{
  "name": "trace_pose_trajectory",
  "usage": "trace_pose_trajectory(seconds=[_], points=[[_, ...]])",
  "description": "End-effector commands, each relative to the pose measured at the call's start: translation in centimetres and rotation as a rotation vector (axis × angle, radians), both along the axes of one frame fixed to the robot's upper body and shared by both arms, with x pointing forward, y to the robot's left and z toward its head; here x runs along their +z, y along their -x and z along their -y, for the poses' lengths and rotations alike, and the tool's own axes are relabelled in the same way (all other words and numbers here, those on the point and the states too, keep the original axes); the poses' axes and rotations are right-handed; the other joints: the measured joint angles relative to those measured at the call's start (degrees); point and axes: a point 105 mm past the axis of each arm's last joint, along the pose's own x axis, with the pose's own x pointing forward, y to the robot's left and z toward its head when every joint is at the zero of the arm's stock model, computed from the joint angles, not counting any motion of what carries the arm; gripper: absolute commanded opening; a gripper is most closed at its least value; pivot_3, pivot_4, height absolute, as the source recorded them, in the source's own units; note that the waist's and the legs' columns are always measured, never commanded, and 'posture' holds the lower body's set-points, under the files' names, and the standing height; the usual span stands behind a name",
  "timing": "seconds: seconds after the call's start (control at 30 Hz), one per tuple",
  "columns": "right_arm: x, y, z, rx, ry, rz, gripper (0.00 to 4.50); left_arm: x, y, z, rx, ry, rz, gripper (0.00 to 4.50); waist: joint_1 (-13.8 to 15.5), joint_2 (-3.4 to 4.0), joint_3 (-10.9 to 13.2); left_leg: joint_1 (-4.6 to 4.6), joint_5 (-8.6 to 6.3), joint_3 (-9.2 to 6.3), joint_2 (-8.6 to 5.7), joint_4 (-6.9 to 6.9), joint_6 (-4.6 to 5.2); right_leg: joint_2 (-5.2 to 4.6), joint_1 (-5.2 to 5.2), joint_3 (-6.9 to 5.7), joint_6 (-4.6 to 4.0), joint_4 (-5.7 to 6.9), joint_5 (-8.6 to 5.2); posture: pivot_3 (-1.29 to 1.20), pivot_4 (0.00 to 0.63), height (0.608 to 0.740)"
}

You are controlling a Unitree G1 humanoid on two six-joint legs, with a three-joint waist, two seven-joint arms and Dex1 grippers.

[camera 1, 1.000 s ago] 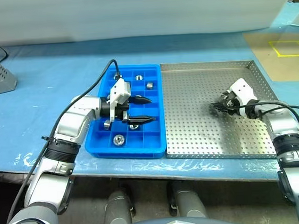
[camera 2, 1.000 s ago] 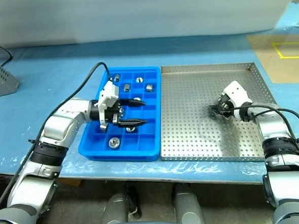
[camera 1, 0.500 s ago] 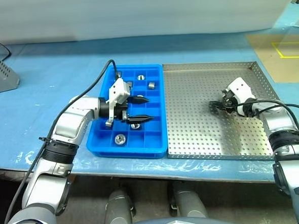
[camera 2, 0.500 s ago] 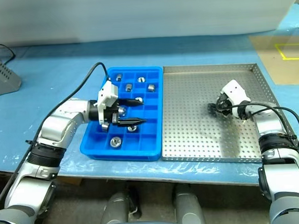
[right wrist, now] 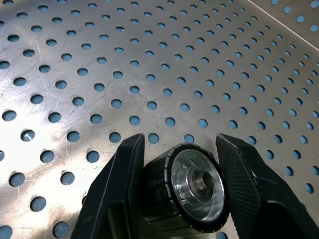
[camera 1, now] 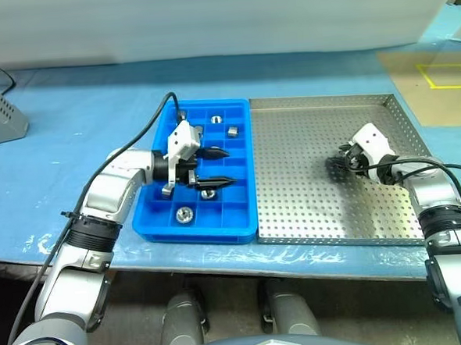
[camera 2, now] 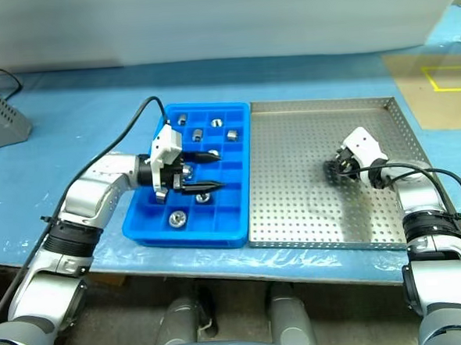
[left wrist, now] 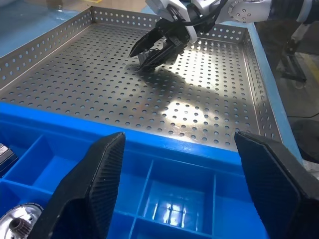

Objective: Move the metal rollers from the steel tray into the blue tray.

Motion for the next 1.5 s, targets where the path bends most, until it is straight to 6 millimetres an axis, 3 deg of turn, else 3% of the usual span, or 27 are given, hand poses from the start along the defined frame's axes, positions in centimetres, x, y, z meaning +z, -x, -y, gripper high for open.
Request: trace_pose_trajectory(seconds=[0.03, 0.2, 0.27, 0.43, 0.6, 1.03, 1.17, 1.23, 1.37, 1.5], points=[[3.2, -0.7, -2.1, 0.066, -0.05, 0.088, 1.84, 1.7, -0.2, -0.7, 0.016, 0.033, 0.058, 3.72, -0.1, 0.0, 0.0, 0.0, 0.0, 0.0, 0.0, -0.01, 0.0, 0.0, 0.0, 0.0, 0.0, 0.0, 0.0, -0.33, 0.15, 0.74], [7.8, 0.2, -9.7, 0.354, -0.064, 0.2, 1.84, 2.6, 0.1, -3.5, 0.044, -0.016, 0.122, 3.72, -0.4, 0.02, 0.0, 0.0, 0.02, 0.0, 0.1, -0.08, -0.02, 0.09, -0.13, 0.0, 0.0, 0.04, 0.0, -0.3, 0.15, 0.74], [8.8, 1.2, -12.9, 0.469, -0.087, 0.204, 1.84, 2.7, 0.1, -4.6, 0.062, -0.035, 0.125, 3.72, -0.2, 0.02, 0.0, 0.03, 0.04, 0.0, 0.21, -0.14, -0.08, 0.18, -0.16, 0.0, 0.0, 0.06, 0.0, -0.27, 0.15, 0.74], [8.6, 3.3, -19.2, 0.696, -0.134, 0.157, 1.84, 2.0, 0.6, -6.0, 0.103, -0.064, 0.114, 3.72, 1.5, 0.03, 0.0, 0.01, 0.02, 0.0, 0.39, -0.18, -0.25, 0.31, -0.14, 0.0, -0.03, 0.01, -0.02, -0.2, 0.15, 0.74], [6.9, 2.8, -21.9, 0.752, -0.128, 0.124, 1.84, 1.7, 1.5, -5.9, 0.125, -0.051, 0.106, 3.72, 3.1, 0.01, 0.0, -0.06, -0.03, 0.01, 0.36, -0.18, -0.41, 0.26, -0.17, 0.0, -0.03, 0.01, -0.01, -0.15, 0.15, 0.74], [4.1, 1.9, -22.2, 0.758, -0.125, 0.06, 1.84, 1.1, 2.8, -5.8, 0.159, -0.031, 0.073, 3.72, 3.5, 0.01, 0.0, 0.03, 0.01, 0.01, 0.27, -0.27, -0.48, 0.11, -0.14, 0.0, -0.03, 0.03, -0.01, -0.12, 0.15, 0.74], [4.4, 2.6, -22.6, 0.77, -0.164, 0.035, 3.09, 1.1, 2.4, -5.6, 0.152, -0.026, 0.071, 3.72, 3.4, 0.01, 0.0, 0.05, 0.02, 0.01, 0.27, -0.3, -0.5, 0.11, -0.15, 0.0, -0.03, 0.04, -0.01, -0.14, 0.15, 0.74], [4.8, 2.6, -22.3, 0.757, -0.168, 0.044, 3.09, 1.2, 2.5, -5.2, 0.137, -0.022, 0.072, 3.72, 3.4, 0.01, 0.0, 0.06, 0.03, 0.01, 0.27, -0.31, -0.51, 0.12, -0.15, 0.0, -0.03, 0.04, -0.01, -0.16, 0.15, 0.74], [7.2, 1.6, -19.9, 0.654, -0.194, 0.117, 3.09, 1.7, 2.4, -4.3, 0.105, -0.011, 0.077, 3.72, 3.5, 0.01, 0.0, 0.05, 0.03, 0.01, 0.25, -0.31, -0.51, 0.11, -0.13, 0.01, -0.03, 0.04, -0.01, -0.21, 0.15, 0.74], [9.9, 1.3, -14.9, 0.517, -0.183, 0.17, 3.09, 2.1, 2.1, -3.1, 0.073, 0.008, 0.074, 3.72, 3.7, 0.0, 0.0, 0.05, 0.03, 0.01, 0.12, -0.28, -0.49, 0.05, -0.08, 0.02, -0.03, 0.03, -0.01, -0.25, 0.15, 0.74]])
